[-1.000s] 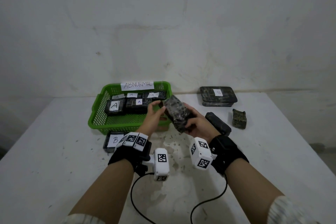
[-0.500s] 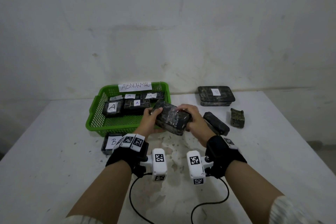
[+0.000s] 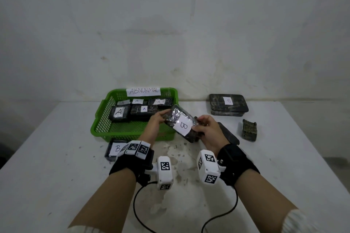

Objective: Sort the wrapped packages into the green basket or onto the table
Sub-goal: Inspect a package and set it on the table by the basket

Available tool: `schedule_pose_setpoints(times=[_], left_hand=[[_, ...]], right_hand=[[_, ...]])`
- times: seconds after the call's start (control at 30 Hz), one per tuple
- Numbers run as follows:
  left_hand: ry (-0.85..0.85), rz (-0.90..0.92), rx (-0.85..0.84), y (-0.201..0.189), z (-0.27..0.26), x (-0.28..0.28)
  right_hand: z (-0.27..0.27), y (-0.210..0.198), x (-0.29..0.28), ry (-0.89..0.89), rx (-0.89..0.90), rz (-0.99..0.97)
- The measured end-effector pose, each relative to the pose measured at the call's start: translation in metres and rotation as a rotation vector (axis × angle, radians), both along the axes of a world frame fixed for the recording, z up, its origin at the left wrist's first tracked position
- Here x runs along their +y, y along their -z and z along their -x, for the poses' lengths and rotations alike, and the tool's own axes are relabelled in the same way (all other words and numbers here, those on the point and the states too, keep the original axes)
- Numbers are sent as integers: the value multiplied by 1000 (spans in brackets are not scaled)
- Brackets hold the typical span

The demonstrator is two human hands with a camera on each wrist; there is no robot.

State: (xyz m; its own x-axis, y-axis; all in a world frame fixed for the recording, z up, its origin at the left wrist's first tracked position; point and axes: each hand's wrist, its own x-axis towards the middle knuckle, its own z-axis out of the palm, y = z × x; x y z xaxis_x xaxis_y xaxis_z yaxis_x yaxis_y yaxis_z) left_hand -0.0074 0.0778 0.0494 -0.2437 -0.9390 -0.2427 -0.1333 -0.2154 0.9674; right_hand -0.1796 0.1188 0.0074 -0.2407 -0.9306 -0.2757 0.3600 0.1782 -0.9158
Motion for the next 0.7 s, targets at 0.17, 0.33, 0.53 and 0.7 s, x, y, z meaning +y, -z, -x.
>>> schedule_pose_setpoints(times=[0.17, 0.33, 0.53, 0.7], left_hand=[[-53, -49, 51, 3, 8, -2], [-203, 37, -67, 11, 5, -9], [-111, -159, -163, 15, -30, -5], [322, -412, -247, 17, -51, 12]], right_hand=[[7, 0, -2, -7, 46, 14], [4, 1, -8, -78, -18, -24], [-10, -9, -22, -22, 6, -29], [-36, -14, -26, -243, 157, -100]])
